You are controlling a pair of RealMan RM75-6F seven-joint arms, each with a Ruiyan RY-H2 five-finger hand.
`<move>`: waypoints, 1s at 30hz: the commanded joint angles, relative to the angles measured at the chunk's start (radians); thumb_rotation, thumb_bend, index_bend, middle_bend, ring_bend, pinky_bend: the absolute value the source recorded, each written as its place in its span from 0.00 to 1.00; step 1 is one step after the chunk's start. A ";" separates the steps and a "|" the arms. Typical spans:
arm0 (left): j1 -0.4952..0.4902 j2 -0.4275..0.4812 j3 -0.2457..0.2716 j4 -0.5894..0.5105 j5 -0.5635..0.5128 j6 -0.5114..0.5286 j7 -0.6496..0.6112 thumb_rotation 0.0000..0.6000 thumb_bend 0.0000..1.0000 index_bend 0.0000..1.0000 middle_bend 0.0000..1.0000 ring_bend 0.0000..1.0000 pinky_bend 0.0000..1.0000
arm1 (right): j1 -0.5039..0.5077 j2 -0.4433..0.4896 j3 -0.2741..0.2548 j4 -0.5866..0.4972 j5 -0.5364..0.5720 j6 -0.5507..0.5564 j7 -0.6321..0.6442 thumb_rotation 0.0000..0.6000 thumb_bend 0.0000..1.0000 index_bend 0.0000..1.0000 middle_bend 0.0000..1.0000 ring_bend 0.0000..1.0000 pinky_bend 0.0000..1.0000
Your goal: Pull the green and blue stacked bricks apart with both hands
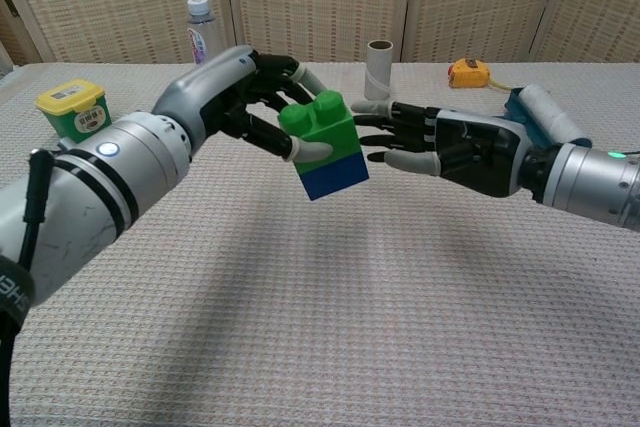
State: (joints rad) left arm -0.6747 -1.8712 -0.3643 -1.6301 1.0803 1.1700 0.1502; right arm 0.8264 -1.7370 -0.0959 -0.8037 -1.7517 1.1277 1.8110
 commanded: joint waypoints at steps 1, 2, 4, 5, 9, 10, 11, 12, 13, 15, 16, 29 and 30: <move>-0.001 0.000 0.000 -0.005 0.005 0.008 -0.001 1.00 0.48 0.75 0.88 0.37 0.00 | 0.008 -0.013 -0.008 0.013 0.000 -0.003 0.008 1.00 0.46 0.00 0.00 0.00 0.00; -0.002 0.000 -0.002 -0.005 0.005 0.009 -0.001 1.00 0.48 0.75 0.88 0.37 0.00 | 0.009 -0.017 -0.009 0.016 0.001 -0.003 0.010 1.00 0.46 0.00 0.00 0.00 0.00; -0.004 0.000 -0.003 -0.007 0.004 0.010 0.000 1.00 0.48 0.75 0.88 0.37 0.00 | 0.011 -0.021 -0.011 0.021 0.003 -0.002 0.012 1.00 0.46 0.00 0.00 0.00 0.00; -0.005 0.000 -0.003 -0.009 0.003 0.011 0.000 1.00 0.48 0.75 0.88 0.37 0.00 | 0.012 -0.023 -0.012 0.023 0.005 0.000 0.011 1.00 0.46 0.00 0.00 0.00 0.00; -0.005 0.002 0.005 -0.016 0.003 0.009 -0.001 1.00 0.48 0.75 0.88 0.37 0.00 | 0.021 -0.027 -0.011 0.024 0.011 0.000 0.005 1.00 0.46 0.00 0.00 0.00 0.00; -0.004 0.002 0.007 -0.018 0.004 0.010 -0.001 1.00 0.48 0.75 0.88 0.37 0.00 | 0.024 -0.029 -0.010 0.025 0.012 -0.002 0.004 1.00 0.46 0.00 0.00 0.00 0.00; -0.004 0.002 0.009 -0.020 0.005 0.011 -0.002 1.00 0.48 0.75 0.88 0.37 0.00 | 0.028 -0.031 -0.009 0.025 0.014 -0.005 0.004 1.00 0.46 0.00 0.00 0.00 0.00; -0.004 0.002 0.010 -0.021 0.005 0.011 -0.003 1.00 0.48 0.75 0.88 0.37 0.00 | 0.031 -0.033 -0.008 0.024 0.015 -0.007 0.005 1.00 0.46 0.00 0.00 0.00 0.00; -0.005 0.002 0.010 -0.020 0.005 0.011 -0.003 1.00 0.48 0.75 0.88 0.37 0.00 | 0.034 -0.036 -0.010 0.024 0.015 -0.009 0.006 1.00 0.46 0.00 0.00 0.00 0.00; -0.007 0.000 0.009 -0.018 0.003 0.010 -0.002 1.00 0.48 0.75 0.88 0.37 0.00 | 0.040 -0.043 -0.014 0.023 0.013 -0.014 0.009 1.00 0.46 0.00 0.00 0.00 0.00; -0.008 -0.001 0.008 -0.017 0.002 0.010 -0.002 1.00 0.48 0.75 0.88 0.37 0.00 | 0.042 -0.046 -0.016 0.023 0.012 -0.016 0.009 1.00 0.46 0.00 0.00 0.00 0.00; -0.015 0.005 -0.014 0.000 -0.013 0.013 -0.015 1.00 0.48 0.75 0.88 0.37 0.00 | 0.042 -0.049 -0.029 0.016 0.017 0.002 -0.006 1.00 0.46 0.04 0.00 0.00 0.00; -0.015 0.005 -0.013 0.000 -0.014 0.013 -0.016 1.00 0.48 0.75 0.88 0.37 0.00 | 0.044 -0.049 -0.029 0.016 0.019 0.001 -0.007 1.00 0.46 0.04 0.00 0.00 0.00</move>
State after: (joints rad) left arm -0.6900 -1.8665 -0.3779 -1.6299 1.0662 1.1833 0.1341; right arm 0.8696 -1.7864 -0.1247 -0.7877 -1.7332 1.1289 1.8045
